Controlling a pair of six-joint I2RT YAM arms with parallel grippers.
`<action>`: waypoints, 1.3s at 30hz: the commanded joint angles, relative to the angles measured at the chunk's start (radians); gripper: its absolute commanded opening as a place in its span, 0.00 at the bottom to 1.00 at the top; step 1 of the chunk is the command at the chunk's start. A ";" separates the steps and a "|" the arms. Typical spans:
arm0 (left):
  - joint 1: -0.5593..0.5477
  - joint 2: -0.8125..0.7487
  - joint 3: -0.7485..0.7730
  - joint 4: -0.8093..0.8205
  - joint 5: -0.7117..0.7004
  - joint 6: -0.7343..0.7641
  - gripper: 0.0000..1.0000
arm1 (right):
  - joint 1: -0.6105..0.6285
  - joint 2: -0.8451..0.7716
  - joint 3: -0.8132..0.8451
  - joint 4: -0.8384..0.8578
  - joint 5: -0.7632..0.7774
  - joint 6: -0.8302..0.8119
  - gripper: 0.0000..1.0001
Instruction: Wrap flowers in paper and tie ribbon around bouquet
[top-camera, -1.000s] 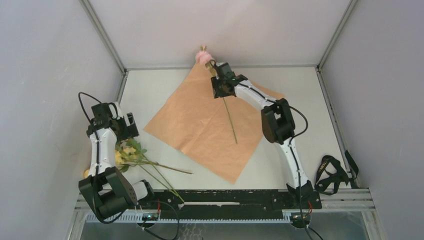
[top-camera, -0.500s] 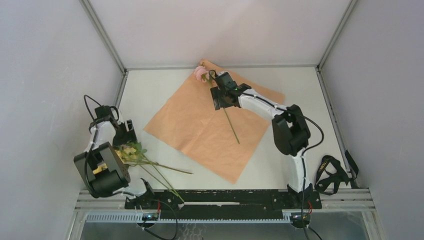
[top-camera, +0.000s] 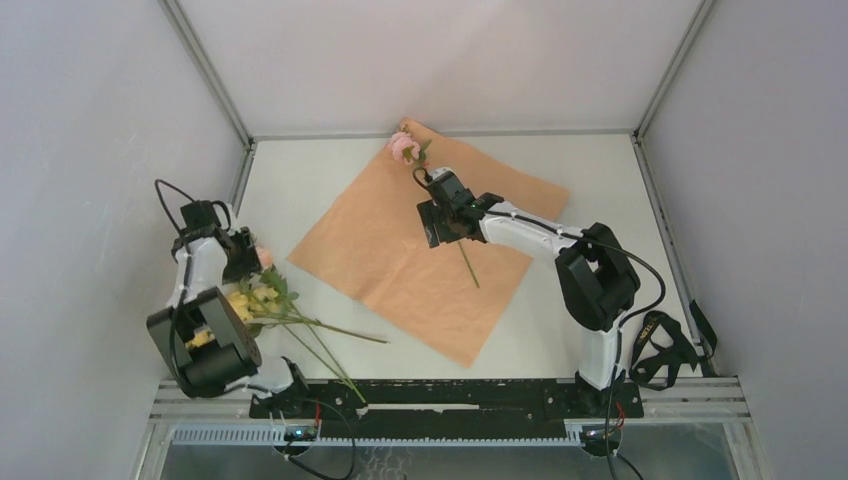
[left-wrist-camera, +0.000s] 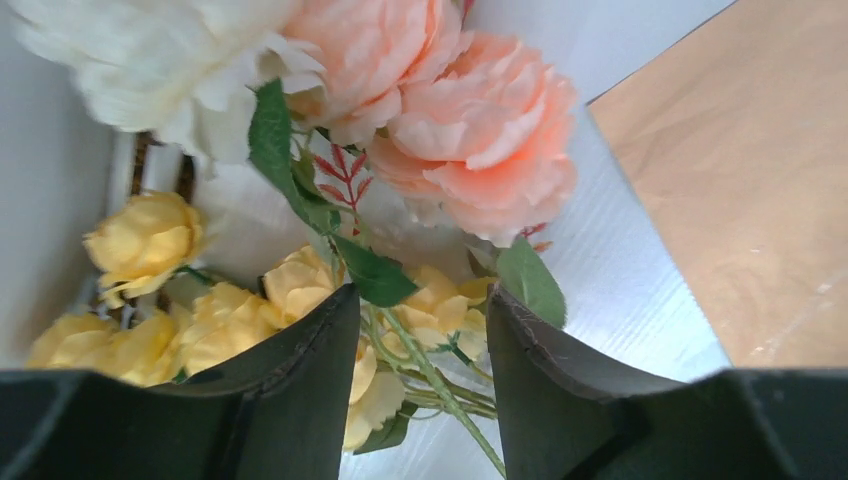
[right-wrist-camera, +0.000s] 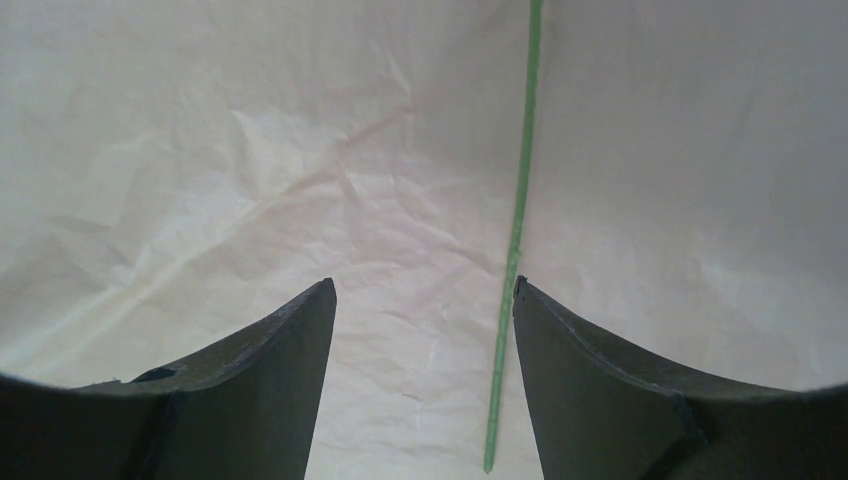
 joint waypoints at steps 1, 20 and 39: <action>-0.002 -0.241 -0.010 0.012 0.031 0.011 0.56 | 0.011 -0.093 -0.032 0.019 0.017 0.025 0.74; -0.036 0.128 0.027 0.076 0.140 -0.069 0.61 | 0.076 -0.096 -0.060 -0.070 0.102 0.083 0.74; -0.036 -0.002 0.043 0.052 0.365 -0.070 0.00 | 0.107 -0.140 -0.097 -0.057 0.120 0.106 0.74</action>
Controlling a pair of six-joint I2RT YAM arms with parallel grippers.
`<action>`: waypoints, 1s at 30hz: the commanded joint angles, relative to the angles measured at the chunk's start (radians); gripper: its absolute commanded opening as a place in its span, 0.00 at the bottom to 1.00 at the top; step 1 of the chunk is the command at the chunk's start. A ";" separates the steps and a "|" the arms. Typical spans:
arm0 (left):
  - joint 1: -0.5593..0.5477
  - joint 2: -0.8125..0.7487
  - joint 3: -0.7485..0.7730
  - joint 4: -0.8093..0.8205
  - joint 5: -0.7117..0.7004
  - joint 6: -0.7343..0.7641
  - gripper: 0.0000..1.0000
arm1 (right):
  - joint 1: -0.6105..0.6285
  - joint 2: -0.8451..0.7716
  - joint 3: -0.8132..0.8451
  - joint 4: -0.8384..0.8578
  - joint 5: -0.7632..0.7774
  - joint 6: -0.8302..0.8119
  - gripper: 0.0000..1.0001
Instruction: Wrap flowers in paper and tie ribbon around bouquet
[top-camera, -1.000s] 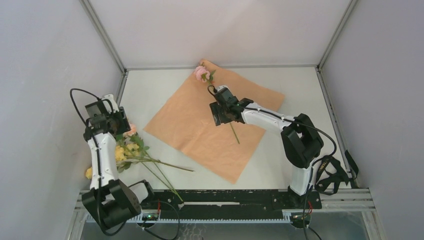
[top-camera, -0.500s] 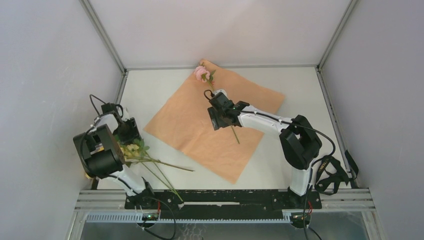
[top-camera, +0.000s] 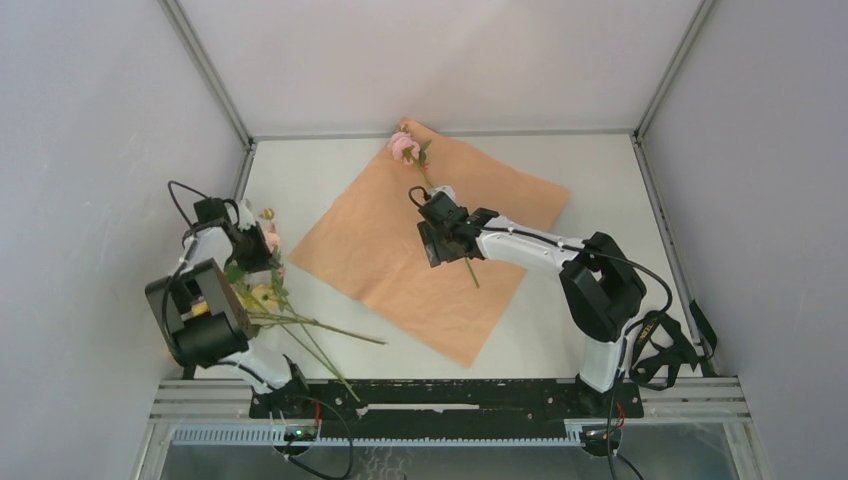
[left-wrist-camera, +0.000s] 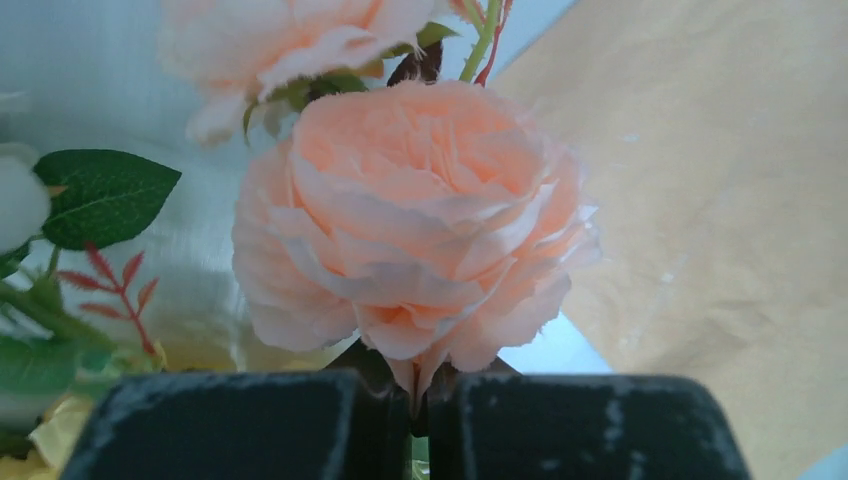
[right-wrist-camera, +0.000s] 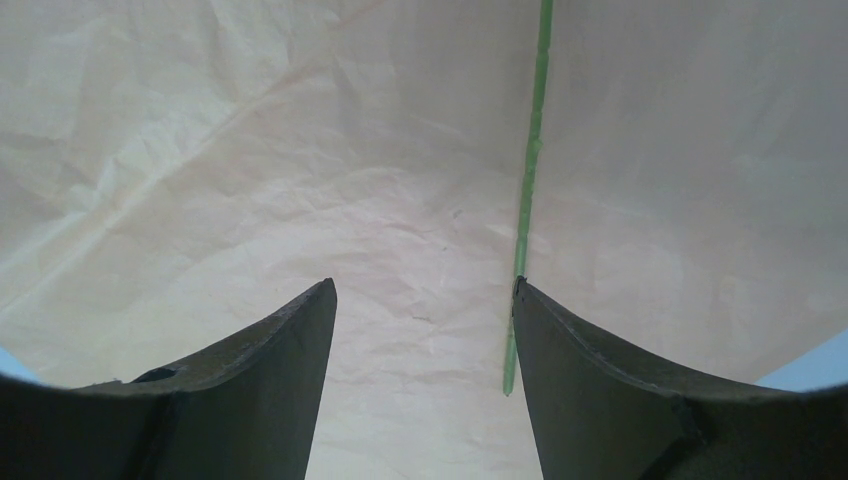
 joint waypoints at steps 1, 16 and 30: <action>0.003 -0.184 0.014 -0.030 0.139 0.009 0.00 | 0.015 -0.085 0.001 0.018 0.022 0.015 0.74; -0.003 -0.514 0.146 -0.145 0.439 -0.013 0.00 | 0.082 -0.239 -0.019 0.200 -0.293 -0.159 0.77; -0.042 -0.607 0.115 0.022 0.616 -0.295 0.00 | 0.217 0.064 0.076 0.938 -0.696 0.130 1.00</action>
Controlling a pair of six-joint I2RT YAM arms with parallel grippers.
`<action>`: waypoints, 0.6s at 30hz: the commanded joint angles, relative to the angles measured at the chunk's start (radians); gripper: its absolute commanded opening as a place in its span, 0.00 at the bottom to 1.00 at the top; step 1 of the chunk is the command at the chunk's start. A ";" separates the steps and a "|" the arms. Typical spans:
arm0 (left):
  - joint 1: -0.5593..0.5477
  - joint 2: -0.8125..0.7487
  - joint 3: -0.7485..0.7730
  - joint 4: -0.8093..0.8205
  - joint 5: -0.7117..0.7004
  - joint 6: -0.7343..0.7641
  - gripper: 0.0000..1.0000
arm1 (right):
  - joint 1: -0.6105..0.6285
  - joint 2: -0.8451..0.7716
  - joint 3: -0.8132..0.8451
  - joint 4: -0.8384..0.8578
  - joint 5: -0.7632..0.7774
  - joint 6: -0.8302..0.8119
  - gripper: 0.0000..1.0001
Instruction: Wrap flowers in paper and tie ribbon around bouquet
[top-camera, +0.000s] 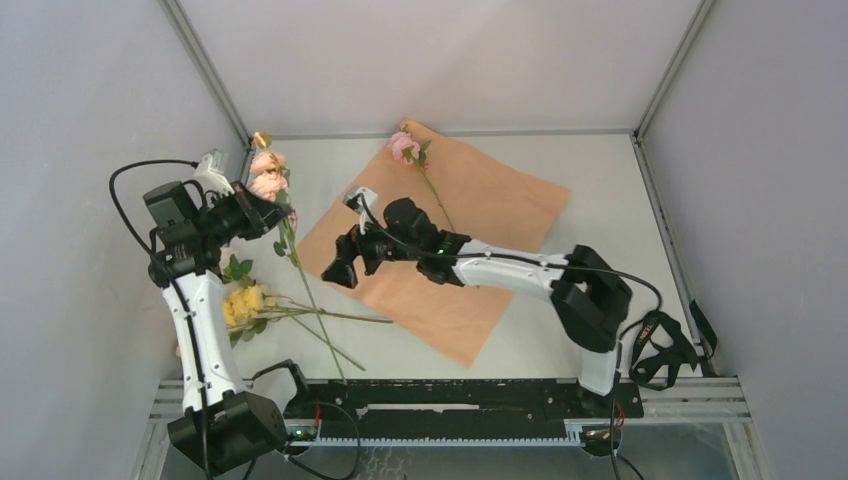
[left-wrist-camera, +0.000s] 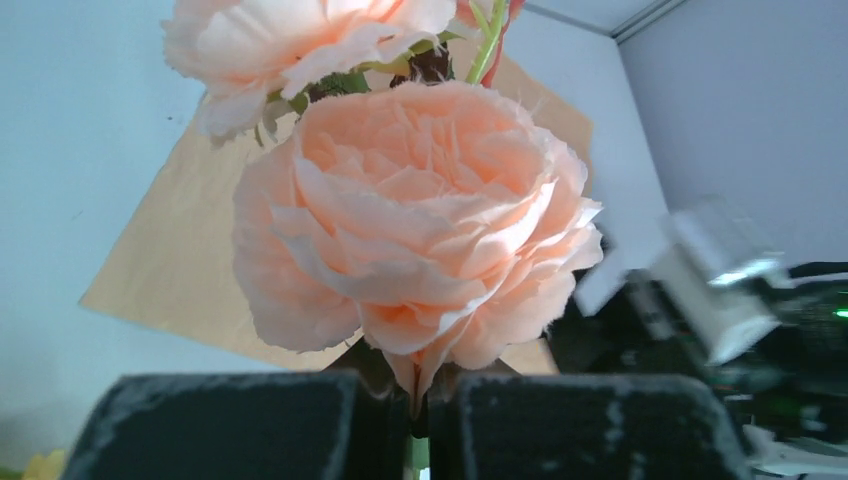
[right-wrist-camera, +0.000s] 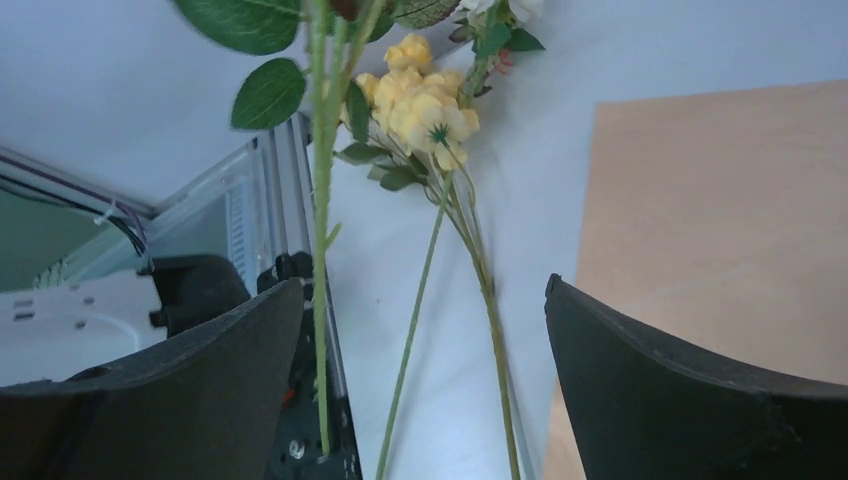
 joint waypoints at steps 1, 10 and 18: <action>-0.028 -0.013 -0.019 0.114 0.053 -0.134 0.00 | 0.037 0.134 0.105 0.223 -0.071 0.140 1.00; -0.036 0.000 -0.028 0.121 -0.004 -0.158 0.00 | 0.055 0.285 0.282 0.151 -0.087 0.180 0.47; -0.037 0.019 -0.051 0.168 -0.049 -0.182 0.00 | 0.037 0.273 0.272 0.135 -0.110 0.177 0.71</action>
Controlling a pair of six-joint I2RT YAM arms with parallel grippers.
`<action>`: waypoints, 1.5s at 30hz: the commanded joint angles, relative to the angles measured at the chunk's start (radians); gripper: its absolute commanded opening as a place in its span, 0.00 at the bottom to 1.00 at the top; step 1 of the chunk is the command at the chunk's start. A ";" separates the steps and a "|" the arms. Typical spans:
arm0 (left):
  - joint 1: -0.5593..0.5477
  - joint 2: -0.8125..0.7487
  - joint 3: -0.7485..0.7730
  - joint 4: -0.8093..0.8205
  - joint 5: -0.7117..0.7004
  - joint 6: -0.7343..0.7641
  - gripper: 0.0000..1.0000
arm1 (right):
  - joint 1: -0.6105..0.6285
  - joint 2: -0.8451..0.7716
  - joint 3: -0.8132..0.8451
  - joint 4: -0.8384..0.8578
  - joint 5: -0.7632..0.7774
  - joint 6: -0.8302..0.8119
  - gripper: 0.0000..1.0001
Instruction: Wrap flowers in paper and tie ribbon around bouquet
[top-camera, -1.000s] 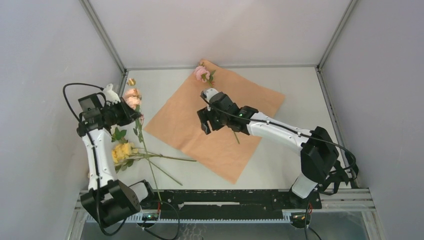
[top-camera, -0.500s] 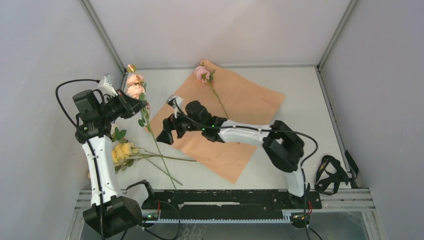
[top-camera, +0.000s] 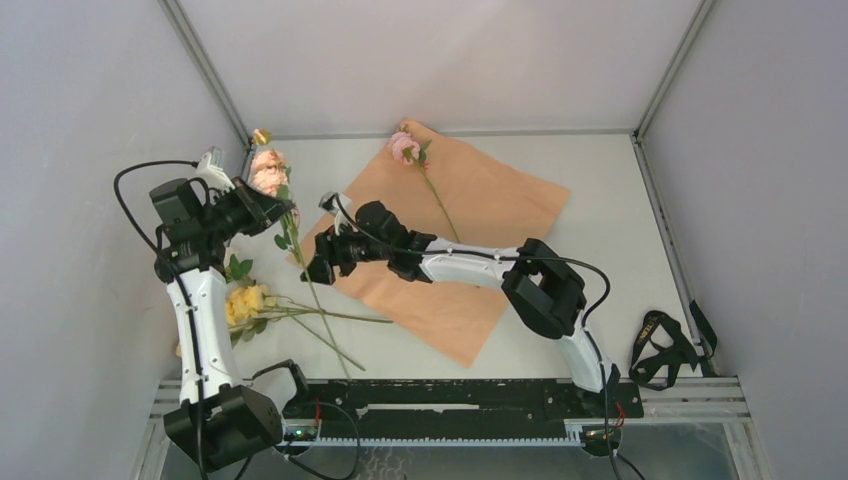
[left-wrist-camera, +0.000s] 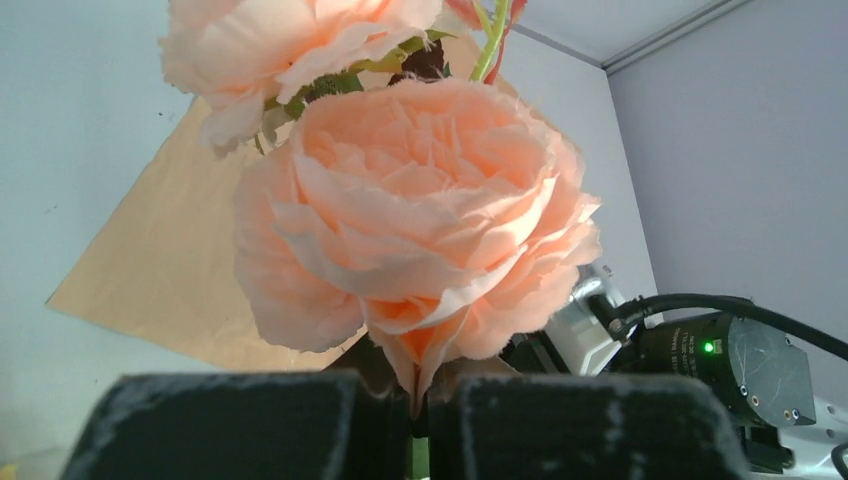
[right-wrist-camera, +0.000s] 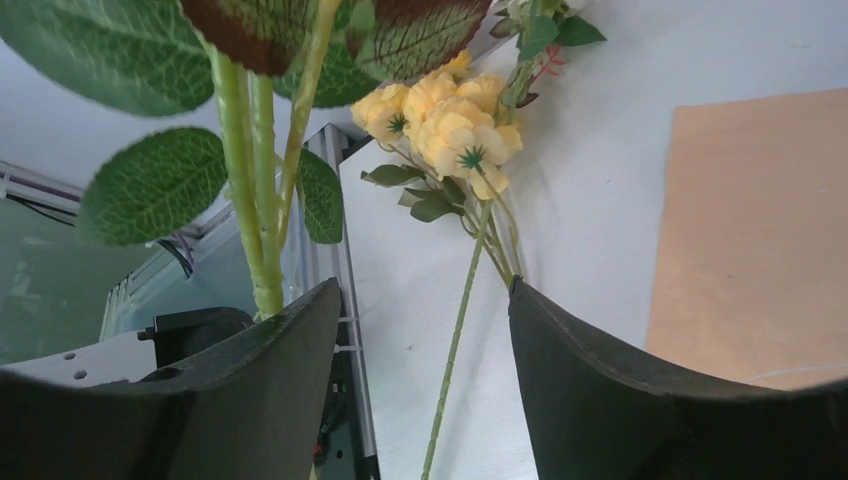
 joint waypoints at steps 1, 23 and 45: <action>-0.005 0.001 -0.021 0.062 -0.008 -0.028 0.00 | -0.004 -0.030 0.038 0.039 -0.027 0.007 0.71; -0.023 -0.011 -0.036 0.069 -0.035 -0.011 0.00 | 0.037 -0.087 0.005 -0.054 0.168 -0.192 1.00; 0.173 0.186 -0.137 -0.059 -0.606 0.263 0.92 | -0.303 -0.144 0.103 -0.717 0.505 -0.304 0.00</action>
